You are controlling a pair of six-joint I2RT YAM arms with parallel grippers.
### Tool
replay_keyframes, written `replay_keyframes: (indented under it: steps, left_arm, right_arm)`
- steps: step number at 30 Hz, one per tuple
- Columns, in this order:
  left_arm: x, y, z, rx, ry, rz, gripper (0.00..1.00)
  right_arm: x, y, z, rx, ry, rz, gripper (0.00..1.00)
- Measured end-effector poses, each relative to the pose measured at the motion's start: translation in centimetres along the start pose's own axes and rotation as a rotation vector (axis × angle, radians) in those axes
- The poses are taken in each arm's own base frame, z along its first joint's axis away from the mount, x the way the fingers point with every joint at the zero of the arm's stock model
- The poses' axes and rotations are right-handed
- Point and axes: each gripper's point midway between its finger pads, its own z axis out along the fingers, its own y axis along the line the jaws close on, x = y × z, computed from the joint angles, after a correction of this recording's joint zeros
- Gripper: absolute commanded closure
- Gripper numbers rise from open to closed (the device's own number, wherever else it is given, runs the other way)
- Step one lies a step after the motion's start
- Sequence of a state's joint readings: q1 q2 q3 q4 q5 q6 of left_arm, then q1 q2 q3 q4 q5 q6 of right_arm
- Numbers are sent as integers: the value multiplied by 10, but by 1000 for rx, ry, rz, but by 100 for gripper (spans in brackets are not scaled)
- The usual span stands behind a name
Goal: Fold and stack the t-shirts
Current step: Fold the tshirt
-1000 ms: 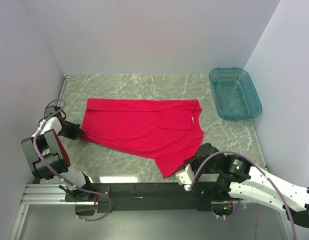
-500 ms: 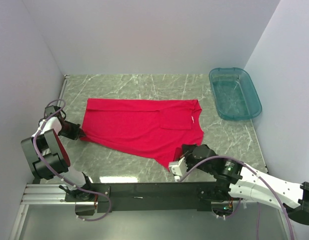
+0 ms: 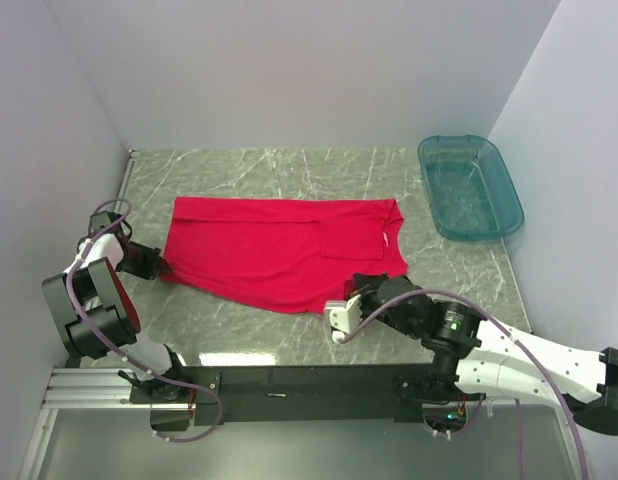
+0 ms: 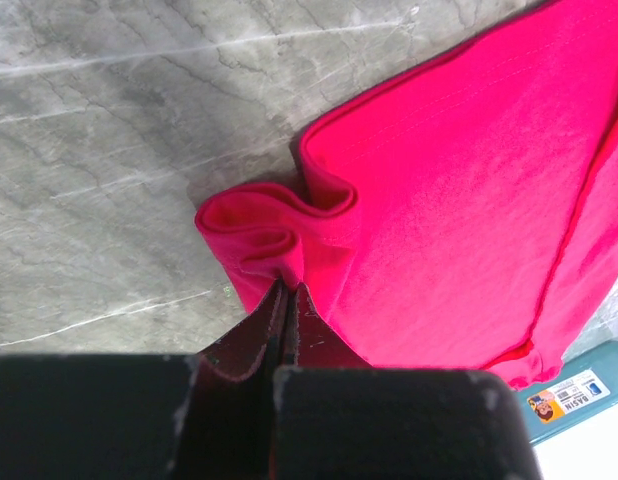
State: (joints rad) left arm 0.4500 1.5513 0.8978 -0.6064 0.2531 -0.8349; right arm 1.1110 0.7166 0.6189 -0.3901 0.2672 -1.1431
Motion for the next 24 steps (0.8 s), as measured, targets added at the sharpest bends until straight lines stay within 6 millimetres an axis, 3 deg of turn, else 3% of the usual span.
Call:
replay_keyframes:
  steps: [4,10,18,24]
  left_arm:
    - [0,-1,0,3,3,2,100]
    - [2,-2,0,13,12,2,100]
    - [6,-7,-2,38,35,0,100]
    - [2,-22,-14,86,23,0,100]
  right_arm:
    - [-8,9,8,-40,-8,11,100]
    - [4,26,19,-43,44,-19,100]
    - [24,-6,5,89,79,75,100]
    - [37,-18,-4,146,103,138,100]
